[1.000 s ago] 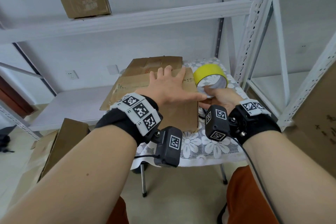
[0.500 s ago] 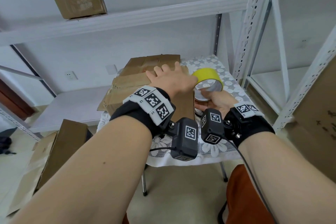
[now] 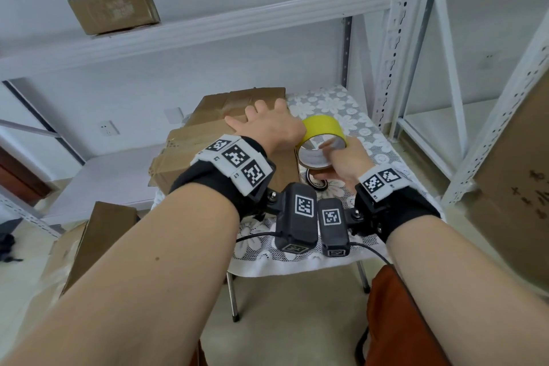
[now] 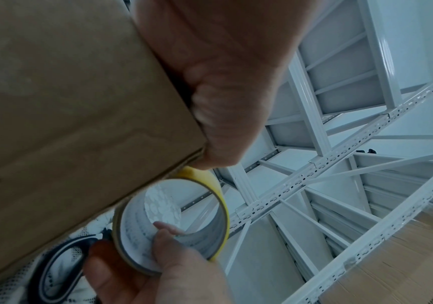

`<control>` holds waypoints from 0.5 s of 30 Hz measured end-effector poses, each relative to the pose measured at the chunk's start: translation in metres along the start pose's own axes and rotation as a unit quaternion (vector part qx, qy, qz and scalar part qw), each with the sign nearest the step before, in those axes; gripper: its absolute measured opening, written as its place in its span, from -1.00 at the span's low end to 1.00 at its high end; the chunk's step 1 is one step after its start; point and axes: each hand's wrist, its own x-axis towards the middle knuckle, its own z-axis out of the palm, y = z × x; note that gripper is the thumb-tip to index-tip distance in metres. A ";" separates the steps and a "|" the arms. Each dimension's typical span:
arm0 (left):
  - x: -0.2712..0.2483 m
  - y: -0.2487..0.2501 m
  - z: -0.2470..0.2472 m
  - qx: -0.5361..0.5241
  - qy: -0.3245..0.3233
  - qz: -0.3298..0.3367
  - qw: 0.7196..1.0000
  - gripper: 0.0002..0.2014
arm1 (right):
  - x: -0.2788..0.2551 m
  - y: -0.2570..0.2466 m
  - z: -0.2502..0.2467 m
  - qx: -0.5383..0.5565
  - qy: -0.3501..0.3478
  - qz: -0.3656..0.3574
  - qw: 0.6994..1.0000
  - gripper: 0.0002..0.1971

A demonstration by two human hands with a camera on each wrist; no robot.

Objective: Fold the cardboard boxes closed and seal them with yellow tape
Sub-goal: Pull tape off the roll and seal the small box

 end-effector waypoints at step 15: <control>-0.004 0.003 -0.003 0.018 -0.024 0.033 0.999 -0.48 | 0.016 0.018 -0.028 -0.139 -0.165 0.033 0.976 -0.57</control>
